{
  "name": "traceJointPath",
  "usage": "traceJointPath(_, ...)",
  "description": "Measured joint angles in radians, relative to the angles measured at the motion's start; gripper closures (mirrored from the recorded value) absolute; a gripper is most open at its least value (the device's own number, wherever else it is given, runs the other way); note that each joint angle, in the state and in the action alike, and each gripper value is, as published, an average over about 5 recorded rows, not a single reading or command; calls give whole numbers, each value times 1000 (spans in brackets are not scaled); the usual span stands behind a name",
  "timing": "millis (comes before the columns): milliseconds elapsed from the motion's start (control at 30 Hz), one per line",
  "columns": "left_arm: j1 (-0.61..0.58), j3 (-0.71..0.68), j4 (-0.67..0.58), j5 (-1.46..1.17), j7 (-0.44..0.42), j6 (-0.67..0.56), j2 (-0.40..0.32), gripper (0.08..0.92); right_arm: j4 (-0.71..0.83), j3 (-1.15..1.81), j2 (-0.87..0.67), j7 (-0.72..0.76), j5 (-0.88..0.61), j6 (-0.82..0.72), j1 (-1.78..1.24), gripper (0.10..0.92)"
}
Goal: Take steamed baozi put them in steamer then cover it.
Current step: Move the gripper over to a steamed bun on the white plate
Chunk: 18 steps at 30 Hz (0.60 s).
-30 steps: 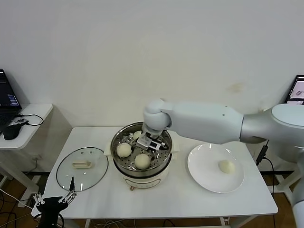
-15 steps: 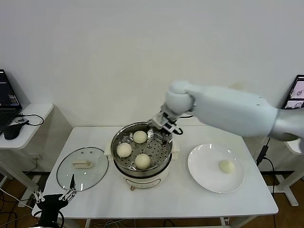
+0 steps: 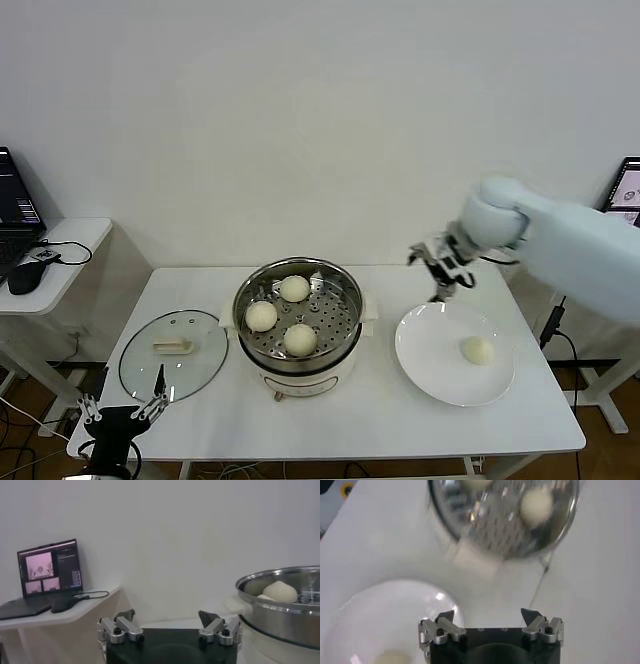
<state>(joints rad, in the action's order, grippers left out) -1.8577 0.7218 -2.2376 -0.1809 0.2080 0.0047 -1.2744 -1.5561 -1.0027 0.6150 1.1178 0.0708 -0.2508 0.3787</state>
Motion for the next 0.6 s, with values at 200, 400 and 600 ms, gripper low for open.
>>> traceJointPath(200, -9, 0, -7, 4, 0, 0, -2, 177, 25, 74, -72, -8, 53, -6, -123, 203)
traceJointPath(400, -16, 1, -9, 10, 1, 0, -10, 177, 68, 165, -101, -22, 101, -11, -262, 203)
traceJointPath(600, -19, 4, -9, 12, 0, 0, -11, 177, 120, 247, -100, -33, 141, -8, -373, 203)
